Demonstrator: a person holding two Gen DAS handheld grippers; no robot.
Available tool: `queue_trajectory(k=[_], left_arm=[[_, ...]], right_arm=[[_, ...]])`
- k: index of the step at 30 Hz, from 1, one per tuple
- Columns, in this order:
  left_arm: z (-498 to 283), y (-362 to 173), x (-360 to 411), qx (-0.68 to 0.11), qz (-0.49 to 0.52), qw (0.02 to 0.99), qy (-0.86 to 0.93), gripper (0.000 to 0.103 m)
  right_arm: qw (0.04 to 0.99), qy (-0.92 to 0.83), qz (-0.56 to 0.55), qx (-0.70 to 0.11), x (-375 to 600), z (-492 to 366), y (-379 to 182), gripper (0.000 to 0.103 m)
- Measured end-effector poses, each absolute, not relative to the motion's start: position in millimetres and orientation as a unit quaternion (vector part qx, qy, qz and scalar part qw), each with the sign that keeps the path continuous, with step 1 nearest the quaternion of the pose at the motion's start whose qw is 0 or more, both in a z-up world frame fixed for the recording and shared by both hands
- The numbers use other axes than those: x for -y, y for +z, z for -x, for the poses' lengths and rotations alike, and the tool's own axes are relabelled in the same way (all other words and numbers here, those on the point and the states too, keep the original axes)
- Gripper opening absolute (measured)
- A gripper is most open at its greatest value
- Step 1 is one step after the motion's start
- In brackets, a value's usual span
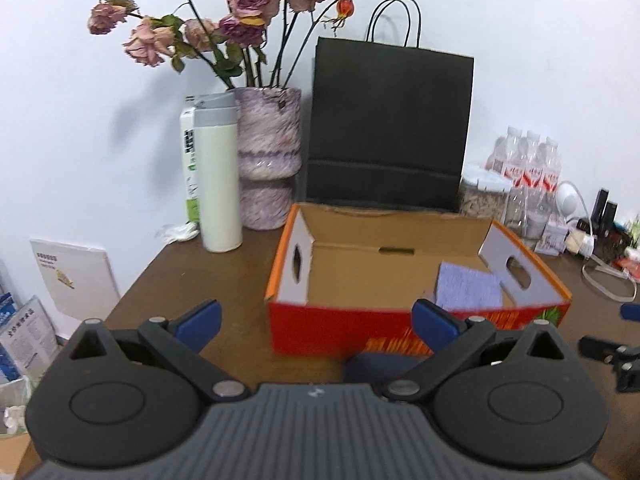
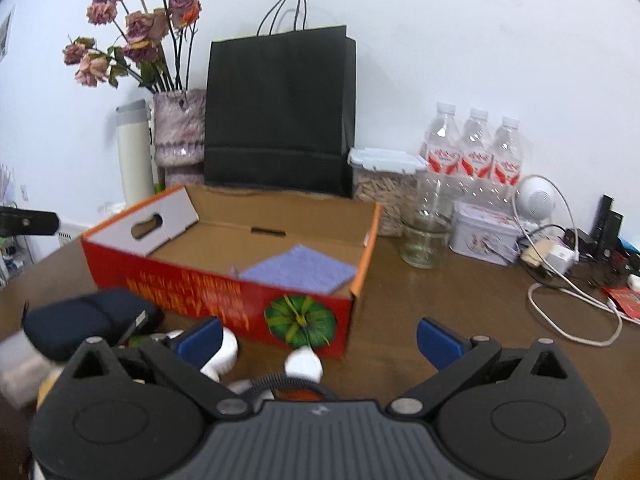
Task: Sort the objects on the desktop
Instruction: 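Move the right tool to the black cable while the left tool approaches the white plastic box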
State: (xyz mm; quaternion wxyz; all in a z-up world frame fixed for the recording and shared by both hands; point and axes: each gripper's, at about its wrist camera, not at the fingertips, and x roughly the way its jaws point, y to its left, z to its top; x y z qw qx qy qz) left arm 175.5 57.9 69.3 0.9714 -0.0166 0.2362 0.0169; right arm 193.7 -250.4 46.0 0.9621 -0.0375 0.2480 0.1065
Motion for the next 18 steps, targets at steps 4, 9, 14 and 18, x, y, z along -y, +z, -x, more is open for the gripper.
queue_trajectory(k=[4,9,14,18], left_arm=[[-157,60,-66,-0.250,0.006,0.968,0.025,0.103],[-138,46,-70,-0.264,-0.003,0.964,0.021,0.103],[-128,30,-64,-0.282,-0.016,0.959,0.003,0.103],[-124,24,-62,-0.285,-0.017,0.958,-0.003,0.103]], right_arm=[[0.959,0.101,0.046,-0.262,260,-176,39,0.103],[0.952,0.104,0.057,-0.282,265,-157,29,0.103],[0.942,0.122,0.071,-0.305,259,-146,18,0.103],[0.932,0.132,0.079,-0.327,252,-146,8,0.103]])
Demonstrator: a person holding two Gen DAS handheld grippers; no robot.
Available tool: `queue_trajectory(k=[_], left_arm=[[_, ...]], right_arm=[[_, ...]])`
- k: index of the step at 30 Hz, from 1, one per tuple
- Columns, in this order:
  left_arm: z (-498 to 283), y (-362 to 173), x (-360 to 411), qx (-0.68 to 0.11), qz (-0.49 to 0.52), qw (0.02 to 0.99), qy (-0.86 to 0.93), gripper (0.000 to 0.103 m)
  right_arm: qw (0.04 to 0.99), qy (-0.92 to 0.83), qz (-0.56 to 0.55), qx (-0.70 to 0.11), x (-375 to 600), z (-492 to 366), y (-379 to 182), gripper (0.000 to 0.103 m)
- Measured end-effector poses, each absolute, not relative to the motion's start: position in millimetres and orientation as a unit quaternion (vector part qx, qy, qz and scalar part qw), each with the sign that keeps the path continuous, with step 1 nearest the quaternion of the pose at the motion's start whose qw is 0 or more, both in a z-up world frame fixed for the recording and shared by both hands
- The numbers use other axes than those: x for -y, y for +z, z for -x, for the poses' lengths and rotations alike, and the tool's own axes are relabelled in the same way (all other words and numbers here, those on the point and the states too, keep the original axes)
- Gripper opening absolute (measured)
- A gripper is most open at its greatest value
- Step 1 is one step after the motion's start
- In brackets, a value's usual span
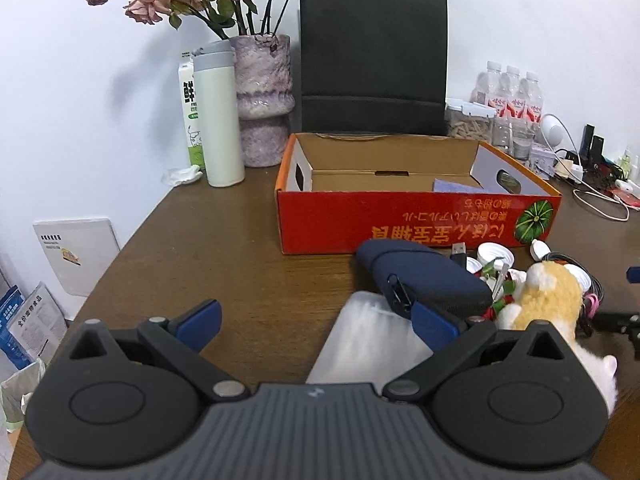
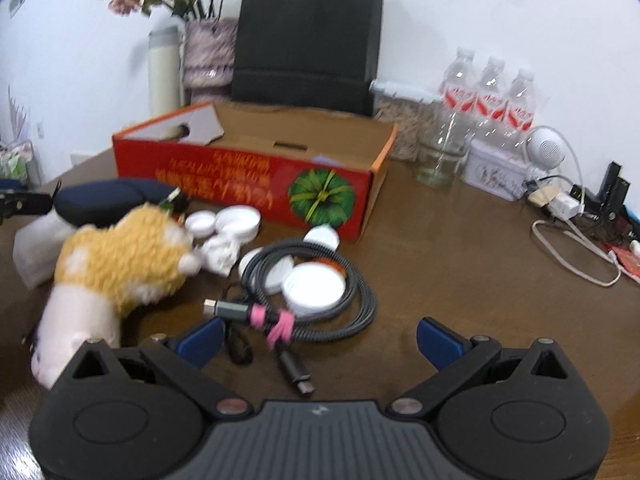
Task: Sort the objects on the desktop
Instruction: 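Move the right tool to the black cable while the left tool approaches the white plastic box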
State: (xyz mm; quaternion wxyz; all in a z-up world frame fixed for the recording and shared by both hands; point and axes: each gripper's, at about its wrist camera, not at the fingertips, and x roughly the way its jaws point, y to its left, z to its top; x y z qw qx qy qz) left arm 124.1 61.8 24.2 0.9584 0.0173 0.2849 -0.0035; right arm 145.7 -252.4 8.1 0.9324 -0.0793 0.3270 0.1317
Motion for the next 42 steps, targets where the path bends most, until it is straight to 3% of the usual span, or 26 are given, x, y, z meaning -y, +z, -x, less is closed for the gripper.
queue_trajectory(k=[18,42], left_arm=[[-149,4,-45,-0.324,-0.030,0.945,-0.045,0.103],[-160,-15,-58,-0.353,0.011,0.935,-0.040,0.103]], right_arm=[[0.925,0.129,0.056,-0.353,236,-178,-5,0.103],[0.935,0.130,0.039,-0.326,236,-186,-9,0.102]])
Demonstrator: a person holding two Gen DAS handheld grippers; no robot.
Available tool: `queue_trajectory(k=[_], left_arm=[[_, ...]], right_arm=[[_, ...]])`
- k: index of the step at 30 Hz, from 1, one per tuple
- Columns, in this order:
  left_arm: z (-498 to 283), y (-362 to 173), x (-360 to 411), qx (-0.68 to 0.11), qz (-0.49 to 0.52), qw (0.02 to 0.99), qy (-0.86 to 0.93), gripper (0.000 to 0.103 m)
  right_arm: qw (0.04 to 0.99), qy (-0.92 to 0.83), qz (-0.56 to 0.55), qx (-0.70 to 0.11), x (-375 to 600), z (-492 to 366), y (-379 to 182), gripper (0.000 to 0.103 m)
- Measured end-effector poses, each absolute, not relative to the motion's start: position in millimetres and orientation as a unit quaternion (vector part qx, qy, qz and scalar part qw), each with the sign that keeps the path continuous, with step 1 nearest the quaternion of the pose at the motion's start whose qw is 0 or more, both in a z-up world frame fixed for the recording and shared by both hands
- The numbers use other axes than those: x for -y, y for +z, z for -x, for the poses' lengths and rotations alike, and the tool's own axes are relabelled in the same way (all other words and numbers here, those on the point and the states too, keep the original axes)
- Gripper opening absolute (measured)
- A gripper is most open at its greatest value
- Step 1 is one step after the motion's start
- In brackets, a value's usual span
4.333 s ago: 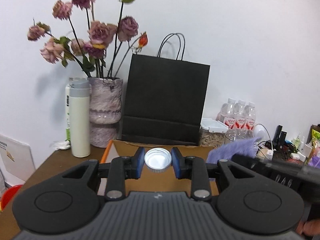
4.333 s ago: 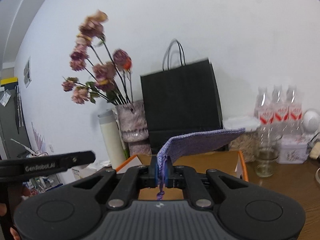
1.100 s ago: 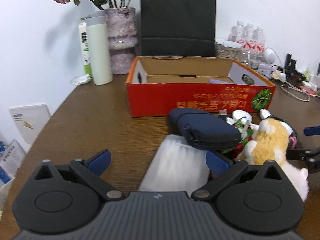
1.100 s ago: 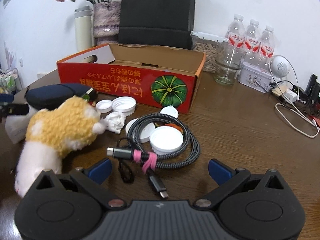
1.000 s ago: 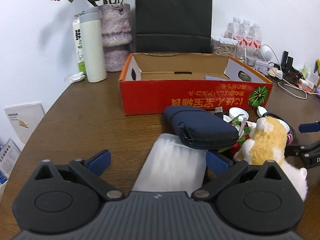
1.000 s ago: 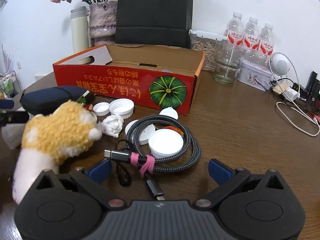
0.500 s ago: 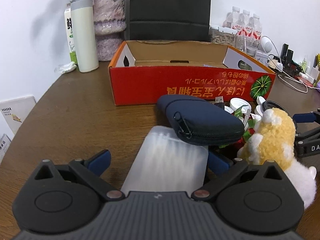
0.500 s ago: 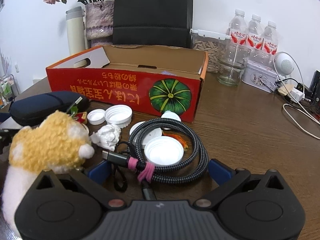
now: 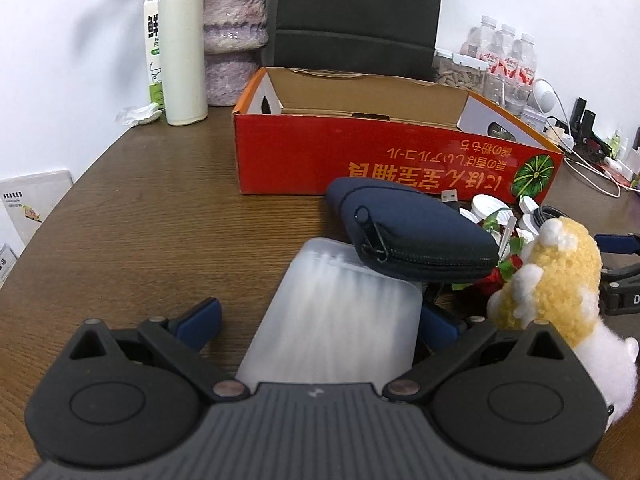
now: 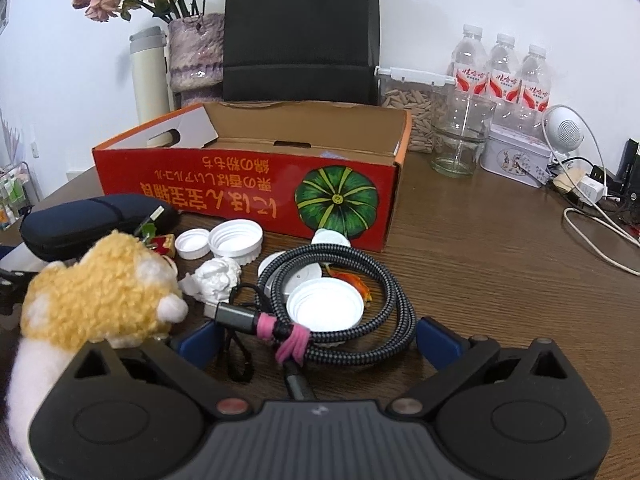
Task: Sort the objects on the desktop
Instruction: 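Move the right tool to the black cable while the left tool approaches the white plastic box, then close the right tool on the coiled black cable while the left tool grips the white plastic box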
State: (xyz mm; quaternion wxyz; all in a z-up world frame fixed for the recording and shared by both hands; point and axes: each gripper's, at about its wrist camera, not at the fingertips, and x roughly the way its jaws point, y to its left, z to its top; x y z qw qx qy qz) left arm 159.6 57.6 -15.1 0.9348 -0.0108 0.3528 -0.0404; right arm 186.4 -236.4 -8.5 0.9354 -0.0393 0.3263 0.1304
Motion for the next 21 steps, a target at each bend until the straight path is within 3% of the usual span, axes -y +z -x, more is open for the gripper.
queue_trajectory(k=[4,7,8,9,21], left_arm=[[-158,-14,-59,-0.348,0.016,0.936,-0.045,0.098],[-154,-11,-59,-0.341,0.018,0.938,-0.052,0.081],[-153,-10,-59,-0.340,0.019,0.939,-0.054,0.071],[-153,-10,-58,-0.338,0.018,0.939,-0.055,0.068],[-148,-8,-62,-0.337,0.022,0.941,-0.035,0.068]], right_arm=[[0.937,0.130,0.042,-0.320,236,-182,-8,0.101],[0.939,0.130,0.042,-0.315,236,-179,-6,0.101],[0.940,0.129,0.041,-0.313,237,-177,-5,0.089],[0.941,0.124,0.042,-0.312,237,-176,-4,0.069],[0.943,0.119,0.037,-0.308,243,-155,1,0.066]])
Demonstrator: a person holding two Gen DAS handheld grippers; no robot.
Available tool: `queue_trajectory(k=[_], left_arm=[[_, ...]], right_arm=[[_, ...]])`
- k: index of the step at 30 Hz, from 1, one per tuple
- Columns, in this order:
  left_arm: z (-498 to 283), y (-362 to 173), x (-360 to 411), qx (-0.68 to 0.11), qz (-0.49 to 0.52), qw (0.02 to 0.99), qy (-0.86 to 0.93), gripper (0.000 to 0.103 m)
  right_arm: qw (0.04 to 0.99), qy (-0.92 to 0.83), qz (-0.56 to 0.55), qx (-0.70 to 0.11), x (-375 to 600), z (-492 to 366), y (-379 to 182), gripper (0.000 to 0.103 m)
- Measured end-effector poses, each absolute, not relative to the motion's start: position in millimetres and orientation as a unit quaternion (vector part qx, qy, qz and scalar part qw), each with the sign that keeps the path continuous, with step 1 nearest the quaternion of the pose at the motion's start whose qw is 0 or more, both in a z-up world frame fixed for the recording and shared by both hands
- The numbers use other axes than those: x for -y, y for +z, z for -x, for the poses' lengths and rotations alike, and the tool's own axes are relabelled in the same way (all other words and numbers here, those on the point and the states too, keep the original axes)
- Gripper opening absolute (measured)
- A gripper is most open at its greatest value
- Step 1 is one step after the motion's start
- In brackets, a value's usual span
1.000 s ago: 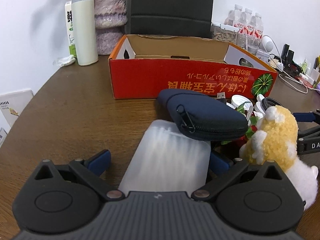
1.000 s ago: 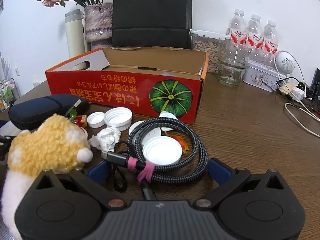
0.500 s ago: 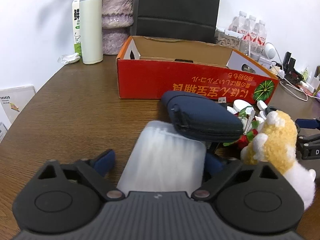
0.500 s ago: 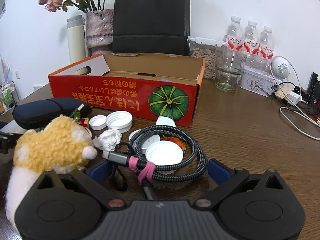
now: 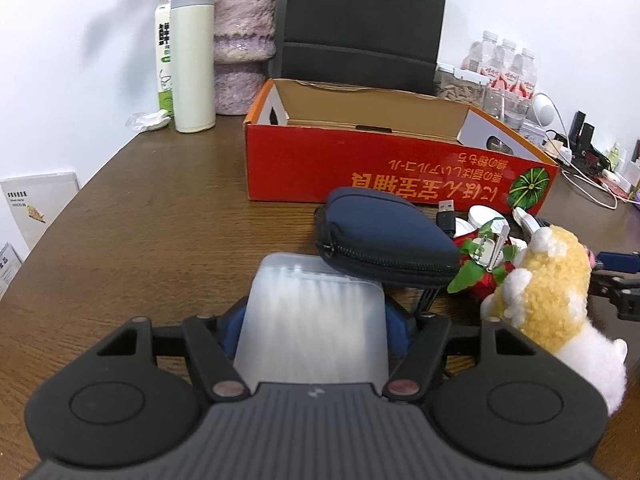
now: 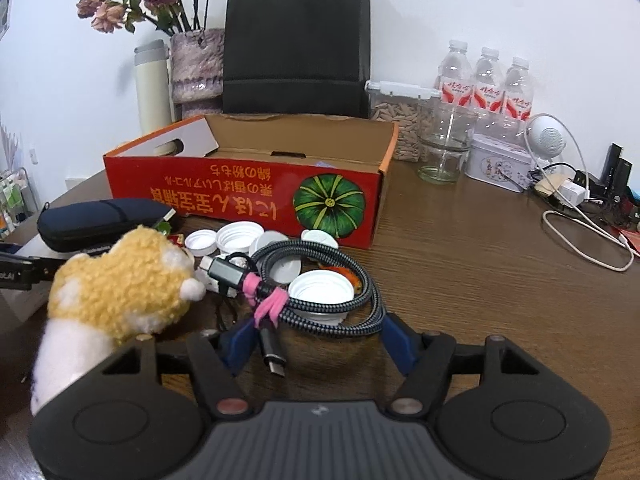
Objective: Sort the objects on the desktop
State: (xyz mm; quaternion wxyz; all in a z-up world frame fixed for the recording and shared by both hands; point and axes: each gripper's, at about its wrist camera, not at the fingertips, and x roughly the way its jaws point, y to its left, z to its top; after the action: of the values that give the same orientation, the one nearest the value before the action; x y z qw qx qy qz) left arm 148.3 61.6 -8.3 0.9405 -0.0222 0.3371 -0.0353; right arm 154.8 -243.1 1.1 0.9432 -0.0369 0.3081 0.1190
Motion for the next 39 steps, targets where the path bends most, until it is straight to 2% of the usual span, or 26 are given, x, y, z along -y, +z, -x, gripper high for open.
queue_trajectory(k=[7,8,11,12,20,25,26,27,34,39], left_arm=[[-146,-8,-64,-0.337,0.026,0.940,-0.034,0.068],[-146,-8,-64,-0.337,0.026,0.940,-0.034,0.068],[-147,-8,-64,-0.338,0.027,0.940,-0.033,0.068],[-146,-7,-65,-0.338,0.027,0.940,-0.033,0.068],[-138,-8,-67,-0.338,0.029,0.941,-0.024,0.068],[-138,-7,-68,-0.337,0.030,0.941,-0.023,0.068],[-139,-7,-69,-0.338,0.032,0.941,-0.023,0.068],[-139,-7,-69,-0.338,0.033,0.940,-0.023,0.068],[-139,-7,-70,-0.337,0.030,0.941,-0.024,0.068],[-139,-7,-71,-0.337,0.030,0.941,-0.022,0.068]], right_arm=[[0.942,0.115,0.053,-0.311,246,-141,2,0.057],[0.940,0.117,0.050,-0.317,247,-140,1,0.058],[0.937,0.115,0.035,-0.329,254,-136,1,0.080],[0.939,0.109,0.032,-0.326,257,-134,2,0.081],[0.942,0.116,-0.053,-0.311,273,-147,15,0.086],[0.932,0.115,-0.037,-0.341,252,-182,7,0.086],[0.930,0.116,-0.038,-0.347,249,-187,3,0.092],[0.929,0.117,-0.035,-0.349,246,-188,0,0.093],[0.935,0.109,0.030,-0.335,233,-170,-2,0.090],[0.932,0.116,0.007,-0.342,250,-160,-2,0.090]])
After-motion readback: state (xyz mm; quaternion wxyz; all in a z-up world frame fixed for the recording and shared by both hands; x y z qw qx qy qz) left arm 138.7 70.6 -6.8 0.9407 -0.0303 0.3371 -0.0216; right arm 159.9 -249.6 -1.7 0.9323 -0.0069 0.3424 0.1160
